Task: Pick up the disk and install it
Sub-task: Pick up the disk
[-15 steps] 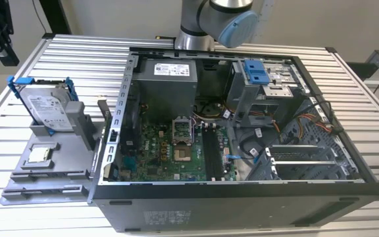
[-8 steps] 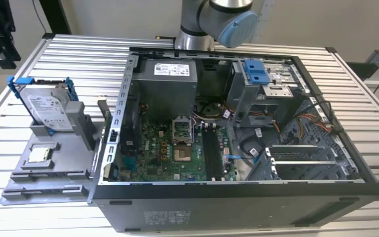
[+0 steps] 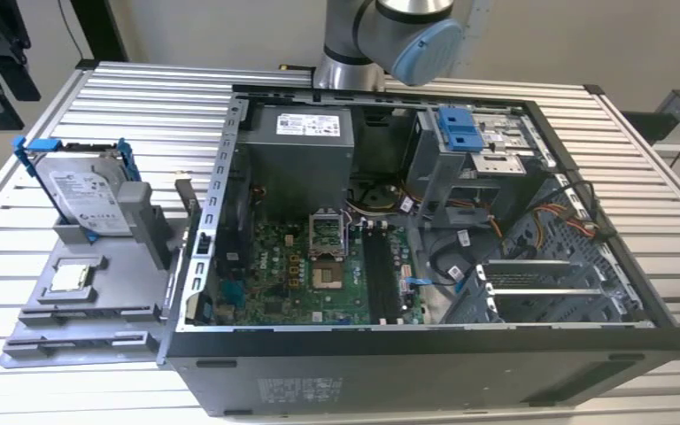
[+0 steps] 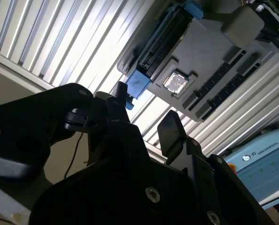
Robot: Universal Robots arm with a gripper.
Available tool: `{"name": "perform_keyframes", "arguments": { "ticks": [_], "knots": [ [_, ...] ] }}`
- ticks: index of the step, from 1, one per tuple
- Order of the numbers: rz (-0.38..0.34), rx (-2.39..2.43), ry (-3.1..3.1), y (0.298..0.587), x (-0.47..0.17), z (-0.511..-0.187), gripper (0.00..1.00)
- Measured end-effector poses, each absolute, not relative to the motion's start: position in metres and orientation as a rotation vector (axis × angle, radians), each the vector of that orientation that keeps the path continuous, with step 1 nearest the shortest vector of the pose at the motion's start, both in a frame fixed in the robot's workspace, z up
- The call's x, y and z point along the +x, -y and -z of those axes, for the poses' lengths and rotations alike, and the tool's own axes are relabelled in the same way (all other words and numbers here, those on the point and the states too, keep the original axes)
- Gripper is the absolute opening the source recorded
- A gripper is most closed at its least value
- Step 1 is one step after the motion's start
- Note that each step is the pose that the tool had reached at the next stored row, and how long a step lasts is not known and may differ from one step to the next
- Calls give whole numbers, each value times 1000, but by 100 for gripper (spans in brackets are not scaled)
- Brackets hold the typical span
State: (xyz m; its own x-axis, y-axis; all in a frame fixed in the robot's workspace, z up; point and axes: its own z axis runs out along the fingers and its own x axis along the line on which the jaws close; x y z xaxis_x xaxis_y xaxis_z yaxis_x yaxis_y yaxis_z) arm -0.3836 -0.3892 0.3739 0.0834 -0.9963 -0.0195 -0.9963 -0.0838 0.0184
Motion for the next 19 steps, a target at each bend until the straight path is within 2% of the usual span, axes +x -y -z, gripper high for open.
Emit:
{"name": "perform_keyframes", "arguments": {
  "ticks": [9,19],
  "knots": [
    [42,2312,2126,389,-384,-374,100],
    [42,2311,2127,389,-383,-358,100]
  ]
}}
